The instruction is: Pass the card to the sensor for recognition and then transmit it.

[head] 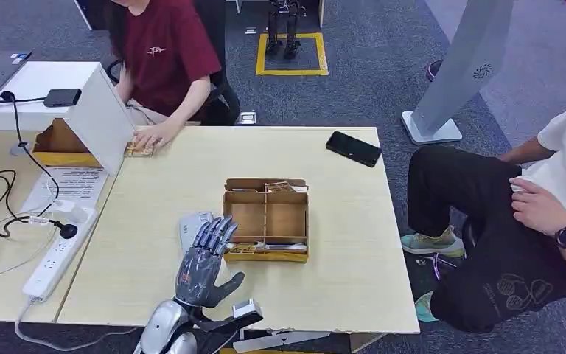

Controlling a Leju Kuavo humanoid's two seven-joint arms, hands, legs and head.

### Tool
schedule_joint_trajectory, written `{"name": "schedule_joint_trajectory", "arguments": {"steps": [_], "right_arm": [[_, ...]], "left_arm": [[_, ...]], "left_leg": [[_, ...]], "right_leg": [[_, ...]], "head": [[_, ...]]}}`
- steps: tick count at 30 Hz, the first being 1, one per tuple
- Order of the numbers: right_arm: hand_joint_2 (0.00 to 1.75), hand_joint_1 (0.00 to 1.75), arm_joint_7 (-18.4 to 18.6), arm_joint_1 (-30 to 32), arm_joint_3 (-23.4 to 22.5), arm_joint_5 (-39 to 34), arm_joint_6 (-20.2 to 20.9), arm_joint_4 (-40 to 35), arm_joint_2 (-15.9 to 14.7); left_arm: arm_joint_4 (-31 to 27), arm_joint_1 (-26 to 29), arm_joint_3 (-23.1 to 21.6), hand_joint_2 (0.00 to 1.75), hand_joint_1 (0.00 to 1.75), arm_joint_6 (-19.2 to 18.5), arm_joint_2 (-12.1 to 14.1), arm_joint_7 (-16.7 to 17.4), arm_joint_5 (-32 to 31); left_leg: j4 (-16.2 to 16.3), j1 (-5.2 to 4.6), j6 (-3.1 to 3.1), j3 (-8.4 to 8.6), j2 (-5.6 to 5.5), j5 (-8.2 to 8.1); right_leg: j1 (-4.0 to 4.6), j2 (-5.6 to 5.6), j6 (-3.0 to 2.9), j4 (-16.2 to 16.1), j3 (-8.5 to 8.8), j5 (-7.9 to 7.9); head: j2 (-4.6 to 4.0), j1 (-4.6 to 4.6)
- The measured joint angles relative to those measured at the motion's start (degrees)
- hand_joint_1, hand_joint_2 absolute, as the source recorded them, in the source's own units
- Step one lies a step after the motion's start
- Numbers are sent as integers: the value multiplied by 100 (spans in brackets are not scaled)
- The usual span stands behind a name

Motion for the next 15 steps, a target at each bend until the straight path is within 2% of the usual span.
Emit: {"name": "schedule_joint_trajectory", "arguments": {"steps": [15], "right_arm": [[175,0,4,-13,0,22,2,-2,4]], "left_arm": [[131,-90,177,175,0,0,-169,-177,135]], "left_leg": [[0,0,0,0,0,0]], "right_leg": [[0,0,0,0,0,0]], "head": [[0,2]]}}
